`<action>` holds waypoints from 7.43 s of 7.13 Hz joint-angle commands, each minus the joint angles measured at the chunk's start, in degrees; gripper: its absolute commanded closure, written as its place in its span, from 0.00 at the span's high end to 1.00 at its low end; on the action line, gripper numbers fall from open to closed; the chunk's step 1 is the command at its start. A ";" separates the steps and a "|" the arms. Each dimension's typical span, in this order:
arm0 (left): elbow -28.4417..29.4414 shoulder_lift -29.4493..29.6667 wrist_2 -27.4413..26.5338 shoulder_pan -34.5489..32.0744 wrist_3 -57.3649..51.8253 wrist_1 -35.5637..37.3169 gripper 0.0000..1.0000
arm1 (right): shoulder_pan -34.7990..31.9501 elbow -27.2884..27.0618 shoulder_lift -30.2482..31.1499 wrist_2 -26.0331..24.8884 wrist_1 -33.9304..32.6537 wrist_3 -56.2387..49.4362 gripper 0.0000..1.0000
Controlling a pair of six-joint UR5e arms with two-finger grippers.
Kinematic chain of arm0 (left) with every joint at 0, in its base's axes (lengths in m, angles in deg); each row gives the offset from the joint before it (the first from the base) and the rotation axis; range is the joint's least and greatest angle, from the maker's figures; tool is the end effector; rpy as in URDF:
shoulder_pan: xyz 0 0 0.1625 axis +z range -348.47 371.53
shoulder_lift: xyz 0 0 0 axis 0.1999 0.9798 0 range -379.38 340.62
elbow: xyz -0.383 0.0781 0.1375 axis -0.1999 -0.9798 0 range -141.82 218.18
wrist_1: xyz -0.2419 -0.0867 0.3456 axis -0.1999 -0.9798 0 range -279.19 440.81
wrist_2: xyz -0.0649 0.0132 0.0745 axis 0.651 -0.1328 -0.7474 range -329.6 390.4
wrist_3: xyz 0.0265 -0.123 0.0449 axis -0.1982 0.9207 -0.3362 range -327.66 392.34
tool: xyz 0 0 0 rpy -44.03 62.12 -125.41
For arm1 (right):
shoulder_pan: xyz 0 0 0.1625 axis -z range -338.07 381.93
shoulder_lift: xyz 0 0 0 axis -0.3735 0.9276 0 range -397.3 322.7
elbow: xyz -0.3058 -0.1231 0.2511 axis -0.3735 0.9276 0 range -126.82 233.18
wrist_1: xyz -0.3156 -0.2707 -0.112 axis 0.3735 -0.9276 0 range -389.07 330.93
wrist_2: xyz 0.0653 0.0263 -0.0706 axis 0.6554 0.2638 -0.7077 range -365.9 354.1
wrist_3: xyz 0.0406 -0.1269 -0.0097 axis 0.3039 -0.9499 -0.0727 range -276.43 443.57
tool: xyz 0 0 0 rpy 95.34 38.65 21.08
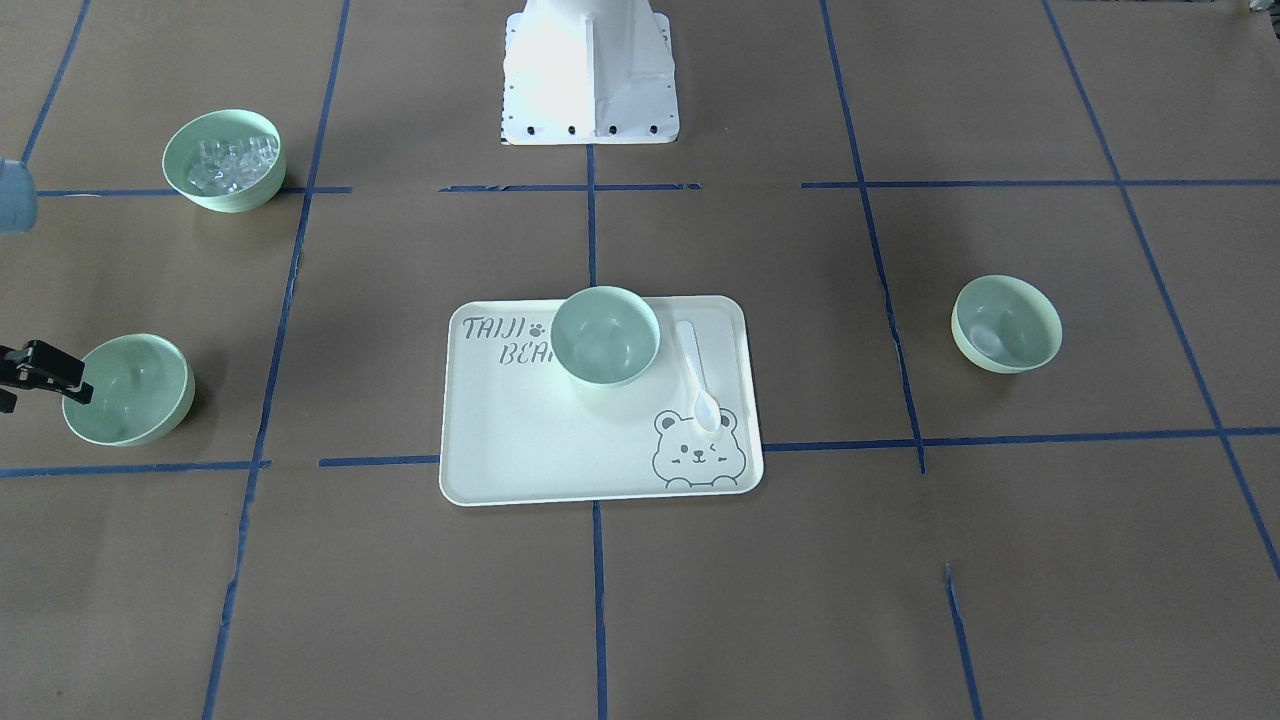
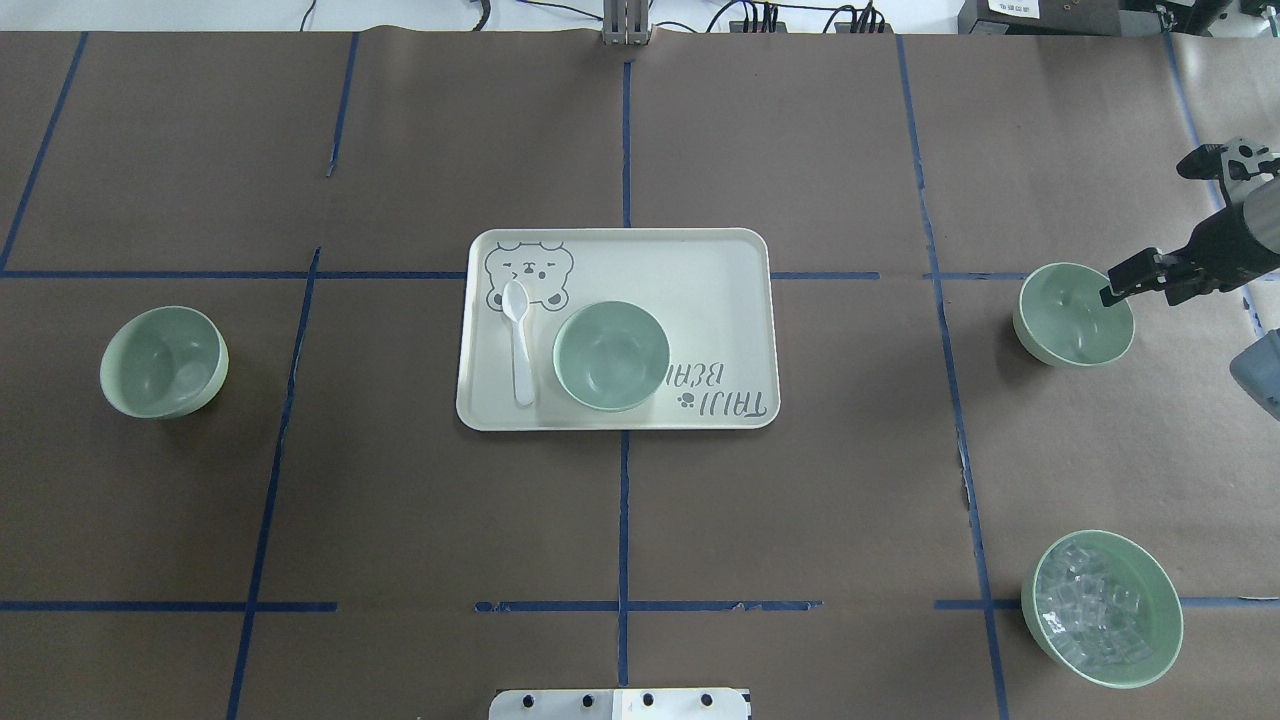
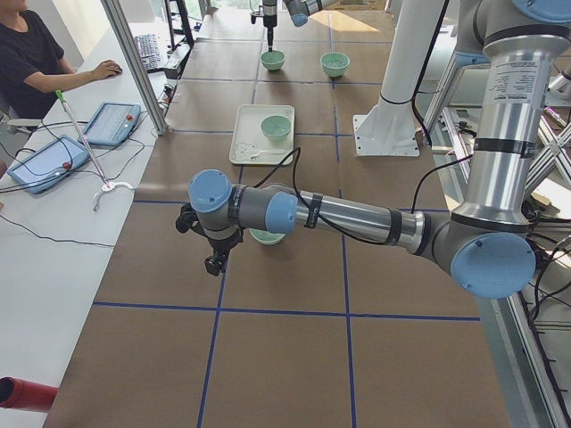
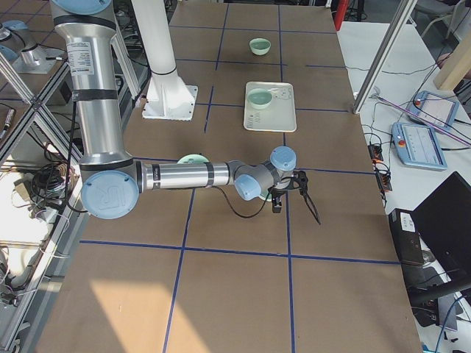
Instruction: Stack green bowls together
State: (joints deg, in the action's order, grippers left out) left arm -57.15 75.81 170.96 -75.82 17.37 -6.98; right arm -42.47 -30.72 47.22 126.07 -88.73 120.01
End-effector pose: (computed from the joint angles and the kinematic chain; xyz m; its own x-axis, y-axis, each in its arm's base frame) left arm -0.0047 -0.5518 0.5700 0.5963 0.3912 -0.7009 -0.2067 0.9186 0.3368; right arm -0.2132 -0.5464 0.6163 0.6469 -0.0337 0.7619 -0.0114 0.9985 0.0538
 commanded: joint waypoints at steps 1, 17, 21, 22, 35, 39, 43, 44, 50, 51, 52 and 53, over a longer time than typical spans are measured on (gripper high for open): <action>-0.03 0.00 -0.02 -0.01 0.03 -0.02 1.00 | 1.90 1.97 -0.06 -0.49 1.56 1.88 0.78; -0.12 -0.27 -0.10 -0.01 -0.32 -0.37 1.00 | 29.95 -11.30 -33.54 -15.08 -19.36 52.51 0.00; -0.20 -0.44 -0.10 -0.01 -0.32 -0.37 1.00 | 30.74 -6.72 -36.45 -17.10 -19.36 54.27 0.00; -0.20 -0.44 -0.10 -0.01 -0.32 -0.37 1.00 | 31.00 -6.72 -36.45 -17.10 -19.36 54.35 0.00; -0.47 -0.35 -0.10 -0.01 0.37 -2.55 1.00 | 32.15 -7.59 -35.57 -20.71 -19.18 52.95 1.00; -0.73 -0.35 -0.63 9.01 18.47 -7.54 1.00 | 22.41 -20.84 -21.03 -11.05 -19.62 44.22 1.00; 0.93 -0.62 -7.20 17.81 32.79 -15.73 1.00 | 10.89 -24.30 -3.95 -4.28 -19.27 15.46 1.00; 4.16 -0.62 -7.22 19.57 35.60 -21.32 1.00 | 10.88 -24.04 -3.93 -4.36 -19.27 15.33 1.00; 6.56 -0.62 -8.19 28.81 41.95 -25.07 0.82 | 10.96 -23.86 -3.93 -4.62 -19.27 15.33 1.00; 6.56 -0.62 -8.19 29.08 42.04 -24.98 0.39 | 10.96 -23.77 -3.93 -4.62 -19.27 15.33 1.00; 6.74 -0.53 -8.19 29.17 43.17 -24.98 0.00 | 10.96 -23.77 -4.02 -4.54 -19.27 15.33 1.00; 6.65 -0.36 -8.19 29.17 43.36 -24.98 0.00 | 10.96 -23.86 -4.02 -4.45 -19.27 15.33 1.00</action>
State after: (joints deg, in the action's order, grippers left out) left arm -50.52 75.30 162.77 -46.77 60.21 -31.97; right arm -31.51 -54.53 43.24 121.54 -108.00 135.34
